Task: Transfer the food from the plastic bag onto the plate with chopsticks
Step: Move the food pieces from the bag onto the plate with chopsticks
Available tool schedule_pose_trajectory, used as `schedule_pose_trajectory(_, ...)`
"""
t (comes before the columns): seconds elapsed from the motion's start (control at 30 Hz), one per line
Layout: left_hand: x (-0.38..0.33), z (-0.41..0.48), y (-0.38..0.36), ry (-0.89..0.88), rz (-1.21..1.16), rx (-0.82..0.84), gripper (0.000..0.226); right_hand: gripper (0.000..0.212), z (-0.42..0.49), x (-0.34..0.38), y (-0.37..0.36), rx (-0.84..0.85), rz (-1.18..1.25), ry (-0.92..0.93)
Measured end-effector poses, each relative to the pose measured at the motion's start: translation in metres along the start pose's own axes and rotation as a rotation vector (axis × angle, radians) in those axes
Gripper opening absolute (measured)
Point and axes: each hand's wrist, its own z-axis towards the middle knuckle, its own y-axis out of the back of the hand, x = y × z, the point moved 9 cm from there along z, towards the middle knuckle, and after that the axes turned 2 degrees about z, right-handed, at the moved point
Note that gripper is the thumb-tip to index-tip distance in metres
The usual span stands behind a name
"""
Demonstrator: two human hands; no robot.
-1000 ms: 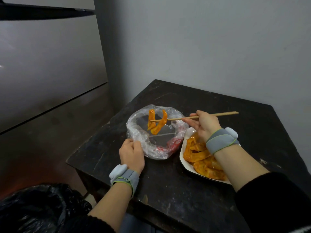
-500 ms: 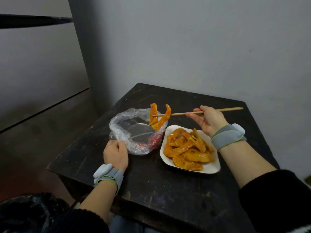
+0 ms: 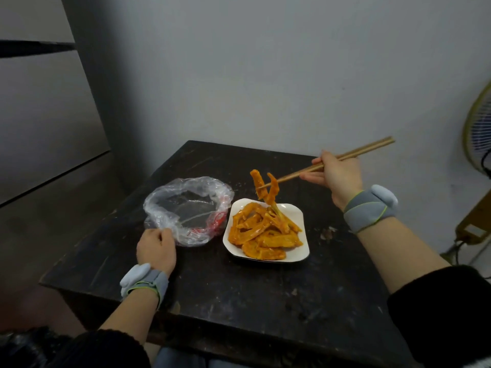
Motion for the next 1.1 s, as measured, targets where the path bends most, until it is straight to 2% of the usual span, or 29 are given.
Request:
schedule_pose_trajectory(0.2, 0.001, 0.000, -0.001, 0.002, -0.008, 0.011, 0.034, 0.034, -0.035, 0.011, -0.037, 0.188, -0.325, 0.199)
schedule_pose_trajectory(0.37, 0.001, 0.001, -0.001, 0.002, -0.015, 0.010, 0.035, 0.039, -0.049, 0.016, -0.057, 0.301, -0.491, 0.260)
schedule_pose_trajectory(0.53, 0.001, 0.000, -0.001, 0.000, -0.025, 0.007, 0.034, 0.045, -0.051, 0.026, -0.062, 0.297, -0.541, 0.329)
schedule_pose_trajectory(0.9, 0.000, -0.002, 0.000, 0.012, -0.028, 0.011, 0.033, 0.044, -0.048, 0.033, -0.072, 0.320, -0.579, 0.335)
schedule_pose_trajectory(1.1, -0.002, -0.001, 0.002, 0.000, -0.011, 0.006, 0.034, 0.044, -0.047, 0.035, -0.076, 0.298, -0.484, 0.318)
